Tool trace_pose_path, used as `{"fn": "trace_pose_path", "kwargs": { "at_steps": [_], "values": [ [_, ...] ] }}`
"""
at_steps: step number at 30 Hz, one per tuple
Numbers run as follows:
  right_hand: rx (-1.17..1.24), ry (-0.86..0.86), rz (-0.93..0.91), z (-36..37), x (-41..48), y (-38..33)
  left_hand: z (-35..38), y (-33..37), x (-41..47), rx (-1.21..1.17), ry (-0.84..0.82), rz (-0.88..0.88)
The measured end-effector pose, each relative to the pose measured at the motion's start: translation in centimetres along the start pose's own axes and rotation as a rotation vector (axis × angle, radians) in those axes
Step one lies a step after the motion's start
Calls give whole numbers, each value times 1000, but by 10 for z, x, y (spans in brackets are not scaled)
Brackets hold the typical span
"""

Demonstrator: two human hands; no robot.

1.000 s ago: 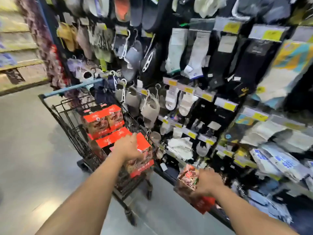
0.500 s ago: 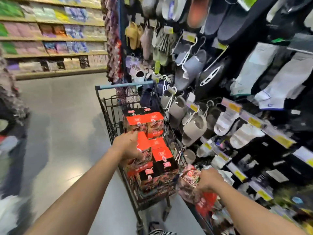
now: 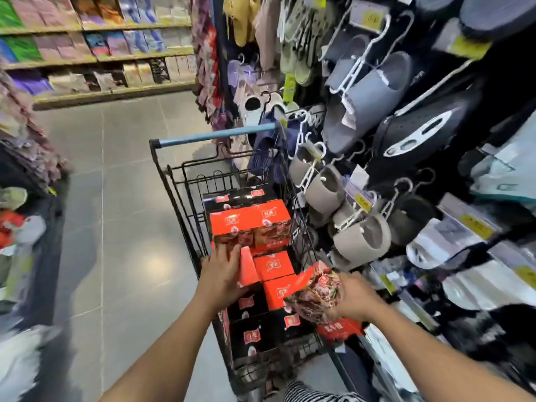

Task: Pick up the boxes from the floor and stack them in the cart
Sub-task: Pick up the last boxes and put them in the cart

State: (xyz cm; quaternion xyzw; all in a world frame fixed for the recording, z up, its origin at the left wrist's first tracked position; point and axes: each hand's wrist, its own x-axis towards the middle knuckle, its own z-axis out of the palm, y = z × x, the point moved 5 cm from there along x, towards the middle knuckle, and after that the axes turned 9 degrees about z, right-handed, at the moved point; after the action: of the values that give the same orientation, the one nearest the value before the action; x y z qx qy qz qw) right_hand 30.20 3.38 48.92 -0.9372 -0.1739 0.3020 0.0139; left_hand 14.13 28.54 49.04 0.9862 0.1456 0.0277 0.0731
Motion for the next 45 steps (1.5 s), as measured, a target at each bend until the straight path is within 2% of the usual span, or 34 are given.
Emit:
{"fn": "trace_pose_path", "kwargs": {
  "at_steps": [10, 12, 17, 20, 24, 29, 33, 36, 41, 45],
  "values": [
    [121, -10, -34, -3, 88, 11, 45, -6, 55, 129, -127, 38],
    [116, -35, -54, -4, 98, 12, 50, -2, 59, 142, -131, 74],
    [74, -80, -146, 4, 145, 30, 51, 4, 51, 155, -101, 36],
    [118, -51, -193, -19, 134, 14, 49, 1, 53, 177, -93, 49],
    [204, -99, -233, -34, 137, 7, 44, -2, 56, 218, -122, 45],
    [182, -142, -321, -52, 136, -4, 36, -9, 54, 177, -96, -63],
    [114, -181, -454, -63, 138, -28, 34, -8, 57, 222, -98, -41],
    [143, -244, -463, -59, 142, -45, 34, -6, 56, 202, -117, -36],
    [350, -338, -446, -10, 159, -54, 22, -7, 44, 57, -23, -130],
    [566, -340, -353, 16, 138, -60, 9, -14, 31, -102, 141, -354]
  ]
}}
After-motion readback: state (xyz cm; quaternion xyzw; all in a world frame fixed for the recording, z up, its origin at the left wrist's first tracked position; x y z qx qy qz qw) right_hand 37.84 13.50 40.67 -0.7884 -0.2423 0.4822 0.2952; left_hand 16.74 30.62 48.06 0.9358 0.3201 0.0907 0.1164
